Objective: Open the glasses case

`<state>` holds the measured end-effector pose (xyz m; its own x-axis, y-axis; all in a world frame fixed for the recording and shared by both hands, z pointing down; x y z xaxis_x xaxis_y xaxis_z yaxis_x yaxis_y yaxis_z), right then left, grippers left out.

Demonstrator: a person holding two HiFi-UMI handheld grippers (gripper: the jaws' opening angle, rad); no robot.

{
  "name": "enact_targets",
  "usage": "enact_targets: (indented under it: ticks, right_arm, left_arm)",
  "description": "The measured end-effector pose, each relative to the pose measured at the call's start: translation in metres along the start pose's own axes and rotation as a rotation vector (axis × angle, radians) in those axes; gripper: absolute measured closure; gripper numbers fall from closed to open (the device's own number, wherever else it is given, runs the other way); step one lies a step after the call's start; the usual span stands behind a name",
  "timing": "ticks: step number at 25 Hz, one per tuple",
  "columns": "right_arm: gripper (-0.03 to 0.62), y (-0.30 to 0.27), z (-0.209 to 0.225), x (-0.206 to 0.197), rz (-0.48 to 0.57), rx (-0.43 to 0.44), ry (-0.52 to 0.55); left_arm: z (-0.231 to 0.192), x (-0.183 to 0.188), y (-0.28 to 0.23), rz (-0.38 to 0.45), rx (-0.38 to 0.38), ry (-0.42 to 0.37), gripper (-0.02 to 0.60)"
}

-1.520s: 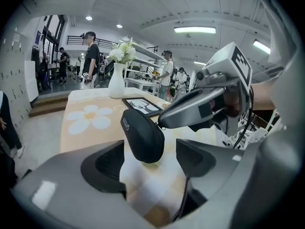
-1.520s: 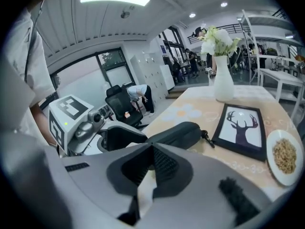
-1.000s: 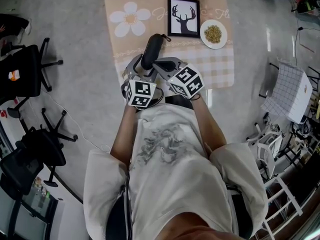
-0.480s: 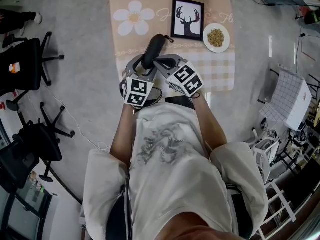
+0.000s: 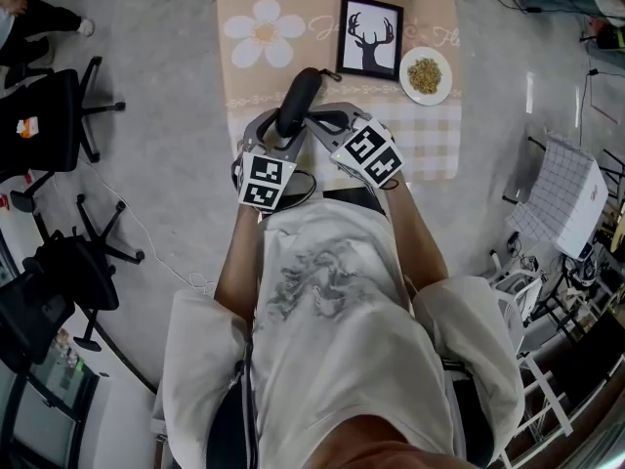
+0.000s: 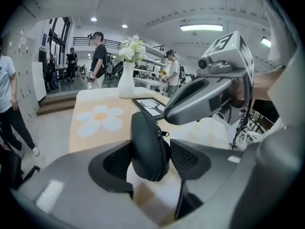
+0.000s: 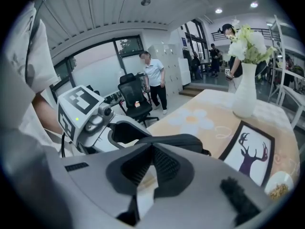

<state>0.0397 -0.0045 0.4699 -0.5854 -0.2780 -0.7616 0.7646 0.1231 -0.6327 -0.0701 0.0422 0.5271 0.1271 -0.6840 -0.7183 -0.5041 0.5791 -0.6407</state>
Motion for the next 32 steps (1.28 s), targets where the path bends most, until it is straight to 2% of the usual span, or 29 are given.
enact_targets:
  ticks: [2, 4, 7, 11, 14, 16, 20, 32]
  right_arm:
    - [0.577, -0.002, -0.004, 0.0, 0.0, 0.027, 0.007]
    - [0.508, -0.004, -0.007, 0.0, 0.002, 0.059, 0.006]
    - [0.491, -0.008, -0.009, 0.0, -0.017, 0.075, 0.017]
    - [0.496, -0.013, -0.01, 0.002, -0.038, 0.068, 0.039]
    - [0.56, -0.017, -0.014, 0.005, -0.06, 0.055, 0.083]
    - [0.574, -0.018, -0.016, 0.006, -0.078, 0.052, 0.11]
    - [0.577, -0.019, -0.014, 0.008, -0.101, 0.044, 0.146]
    - [0.579, -0.018, -0.005, 0.012, -0.122, 0.022, 0.146]
  left_arm:
    - [0.0, 0.0, 0.0, -0.002, -0.003, 0.003, 0.316]
    - [-0.001, 0.0, 0.0, -0.002, -0.003, 0.005, 0.316]
    - [-0.001, 0.001, 0.0, -0.005, -0.003, 0.005, 0.316]
    - [0.0, 0.002, 0.0, -0.009, -0.006, 0.001, 0.316]
    - [0.0, 0.004, 0.0, -0.011, -0.008, 0.003, 0.318]
    - [0.0, 0.004, 0.0, -0.014, -0.009, 0.008, 0.318]
    - [-0.001, 0.002, 0.0, -0.013, -0.014, 0.015, 0.318]
    - [-0.002, 0.003, 0.0, -0.009, -0.023, 0.022, 0.318]
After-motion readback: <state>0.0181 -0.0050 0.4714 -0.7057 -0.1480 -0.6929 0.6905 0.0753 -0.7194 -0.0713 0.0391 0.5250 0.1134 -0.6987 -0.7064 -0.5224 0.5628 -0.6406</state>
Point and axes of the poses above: the fingertips, and each gripper's own axes: y backward along the fingers, z to its right, x out of its top, the point moved 8 cm from there along y, backward along the fingers, and after that the axes turned 8 degrees about y, right-handed, at the moved point
